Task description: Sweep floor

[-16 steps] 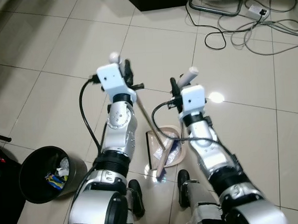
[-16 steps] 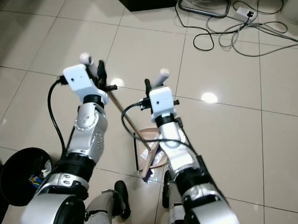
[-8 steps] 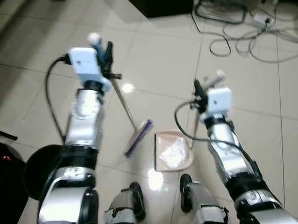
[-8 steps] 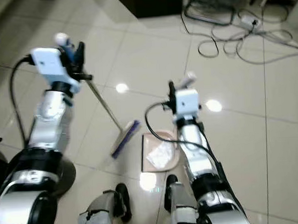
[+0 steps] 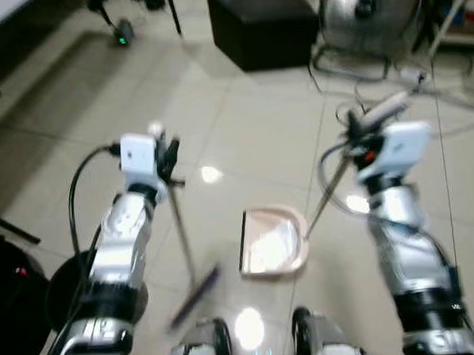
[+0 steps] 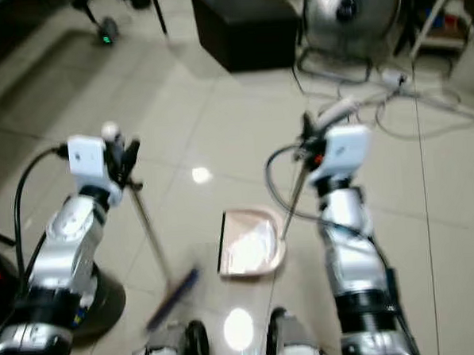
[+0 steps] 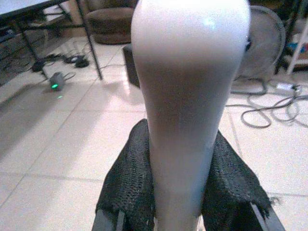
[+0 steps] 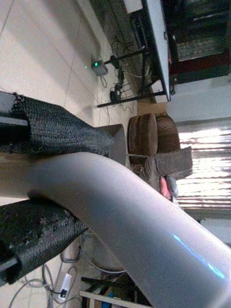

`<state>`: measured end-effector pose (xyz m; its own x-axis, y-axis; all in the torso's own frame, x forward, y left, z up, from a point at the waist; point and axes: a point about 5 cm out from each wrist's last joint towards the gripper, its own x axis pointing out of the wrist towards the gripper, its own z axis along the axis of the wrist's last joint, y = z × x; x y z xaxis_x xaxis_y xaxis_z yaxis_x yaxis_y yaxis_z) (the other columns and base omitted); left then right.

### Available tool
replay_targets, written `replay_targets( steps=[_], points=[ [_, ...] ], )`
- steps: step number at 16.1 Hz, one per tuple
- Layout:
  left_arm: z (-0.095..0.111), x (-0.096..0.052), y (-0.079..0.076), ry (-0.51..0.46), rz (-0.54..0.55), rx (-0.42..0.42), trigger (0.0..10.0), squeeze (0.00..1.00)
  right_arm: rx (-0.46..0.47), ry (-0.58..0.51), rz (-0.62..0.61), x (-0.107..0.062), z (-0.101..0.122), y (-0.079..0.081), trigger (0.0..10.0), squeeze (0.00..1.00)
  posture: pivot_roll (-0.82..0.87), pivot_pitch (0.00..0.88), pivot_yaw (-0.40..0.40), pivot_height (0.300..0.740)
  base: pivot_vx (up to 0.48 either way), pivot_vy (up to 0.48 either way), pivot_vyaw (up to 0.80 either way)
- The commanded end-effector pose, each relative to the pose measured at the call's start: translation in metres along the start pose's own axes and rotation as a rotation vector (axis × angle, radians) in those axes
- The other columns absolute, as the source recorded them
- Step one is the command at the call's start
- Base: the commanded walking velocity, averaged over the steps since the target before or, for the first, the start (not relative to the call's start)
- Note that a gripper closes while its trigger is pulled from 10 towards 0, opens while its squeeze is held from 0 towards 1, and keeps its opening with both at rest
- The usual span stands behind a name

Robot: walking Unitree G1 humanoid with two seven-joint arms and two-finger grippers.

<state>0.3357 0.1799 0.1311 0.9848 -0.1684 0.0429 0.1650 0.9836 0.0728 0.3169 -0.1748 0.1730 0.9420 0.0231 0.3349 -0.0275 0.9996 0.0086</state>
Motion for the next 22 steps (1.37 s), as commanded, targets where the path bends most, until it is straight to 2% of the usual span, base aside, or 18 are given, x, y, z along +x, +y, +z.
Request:
replay_targets(
  steps=[1,3,4,5,7,10,13,16,22],
  points=[
    [0.006,-0.006,0.003,-0.018,-0.009,0.043,10.0,0.00,0.030,-0.003,0.012,0.003,0.016,-0.001,10.0,0.00,-0.06,0.065,0.079,0.740,0.000,0.000,0.00],
    [-0.005,-0.028,0.008,0.039,-0.007,0.076,10.0,0.00,0.063,-0.011,0.036,0.010,0.047,-0.001,10.0,0.00,-0.06,0.059,0.075,0.740,0.000,0.000,0.00],
    [-0.007,-0.034,0.009,0.056,-0.003,0.078,10.0,0.00,0.085,-0.012,0.041,0.011,0.055,0.000,10.0,0.00,-0.06,0.059,0.075,0.740,0.000,0.000,0.55],
    [-0.012,-0.046,0.009,0.087,-0.001,0.082,10.0,0.00,0.120,-0.022,0.062,0.016,0.072,0.005,10.0,0.00,-0.06,0.053,0.074,0.740,0.000,0.000,0.80],
    [-0.018,-0.058,0.007,0.119,0.003,0.078,10.0,0.00,0.138,-0.036,0.085,0.021,0.085,0.010,10.0,0.00,-0.06,0.047,0.072,0.740,0.000,0.000,0.80],
    [-0.021,-0.075,0.001,0.154,0.015,0.087,10.0,0.00,0.118,-0.012,0.143,0.032,0.107,0.020,10.0,0.00,-0.05,0.036,0.046,0.740,0.000,0.000,0.80],
    [-0.022,-0.083,-0.003,0.168,0.024,0.104,10.0,0.00,0.123,-0.017,0.168,0.041,0.122,0.024,10.0,0.00,-0.04,0.021,-0.005,0.740,0.000,0.000,0.80],
    [-0.011,-0.086,-0.009,0.146,0.008,0.130,10.0,0.00,0.168,-0.033,0.160,0.047,0.134,0.022,10.0,0.00,-0.02,0.012,-0.047,0.740,0.000,0.000,0.80],
    [-0.002,-0.086,-0.020,0.123,-0.069,0.172,10.0,0.00,0.246,-0.038,0.050,0.050,0.138,0.002,10.0,0.00,-0.01,0.023,-0.014,0.740,0.000,0.000,0.80]
  ],
)
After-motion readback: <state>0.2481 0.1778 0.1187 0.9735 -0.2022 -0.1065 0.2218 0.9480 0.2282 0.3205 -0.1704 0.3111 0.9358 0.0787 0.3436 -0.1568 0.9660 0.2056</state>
